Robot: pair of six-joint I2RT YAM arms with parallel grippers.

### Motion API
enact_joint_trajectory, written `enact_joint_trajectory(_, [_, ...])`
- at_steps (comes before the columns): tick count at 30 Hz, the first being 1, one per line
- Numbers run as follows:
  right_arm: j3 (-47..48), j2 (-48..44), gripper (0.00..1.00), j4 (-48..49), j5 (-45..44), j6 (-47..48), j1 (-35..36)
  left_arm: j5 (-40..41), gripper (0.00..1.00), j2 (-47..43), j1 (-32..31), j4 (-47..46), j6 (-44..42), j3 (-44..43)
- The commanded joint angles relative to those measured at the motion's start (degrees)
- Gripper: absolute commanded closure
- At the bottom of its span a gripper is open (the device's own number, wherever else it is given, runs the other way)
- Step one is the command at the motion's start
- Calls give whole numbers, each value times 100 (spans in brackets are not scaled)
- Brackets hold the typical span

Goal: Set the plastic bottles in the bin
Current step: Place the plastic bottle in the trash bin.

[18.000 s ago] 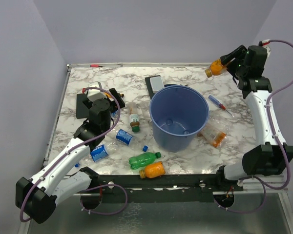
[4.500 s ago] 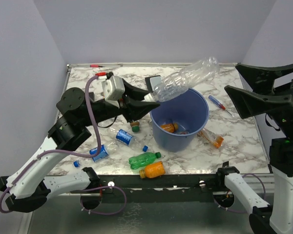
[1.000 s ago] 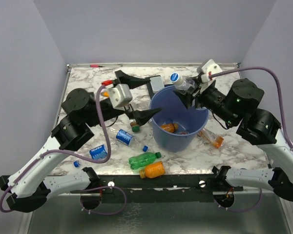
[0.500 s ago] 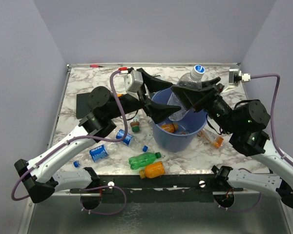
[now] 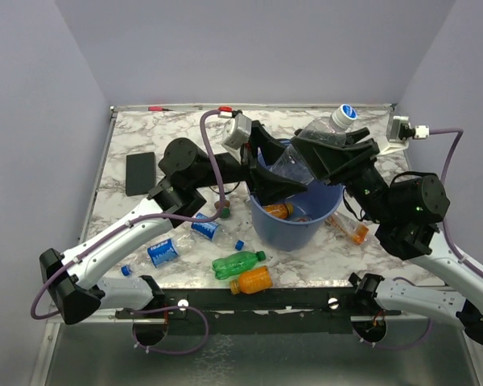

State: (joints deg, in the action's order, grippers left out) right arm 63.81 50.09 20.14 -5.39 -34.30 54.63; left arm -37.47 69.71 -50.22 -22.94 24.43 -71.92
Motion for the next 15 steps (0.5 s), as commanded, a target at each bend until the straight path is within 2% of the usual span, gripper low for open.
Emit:
enact_joint_trajectory(1, [-41, 54, 67, 221, 104, -55, -10, -578, 34, 186, -50, -167, 253, -266])
enact_joint_trajectory(4, [2, 72, 62, 127, 87, 5, -14, -631, 59, 259, -54, -167, 295, -271])
enact_joint_trajectory(5, [29, 63, 57, 74, 76, 27, -10, -630, 66, 261, -55, -167, 272, -251])
enact_joint_trajectory(7, [122, 27, 36, -129, 64, 113, -14, -586, 75, 235, -53, -163, 218, -212])
enact_joint_trajectory(9, [316, -8, 17, -516, -35, 239, -14, -427, 77, 170, -50, -47, 53, -192])
enact_joint_trajectory(11, [566, -82, 4, -1015, -244, 461, -14, -162, 77, 81, -53, 193, -197, -189])
enact_joint_trajectory(12, [698, -134, 1, -1345, -385, 595, -14, 49, 77, 29, -50, 338, -347, -190])
enact_joint_trajectory(15, [915, -460, 0, -2275, -1099, 1028, -14, 898, 77, -105, -21, 807, -767, -159])
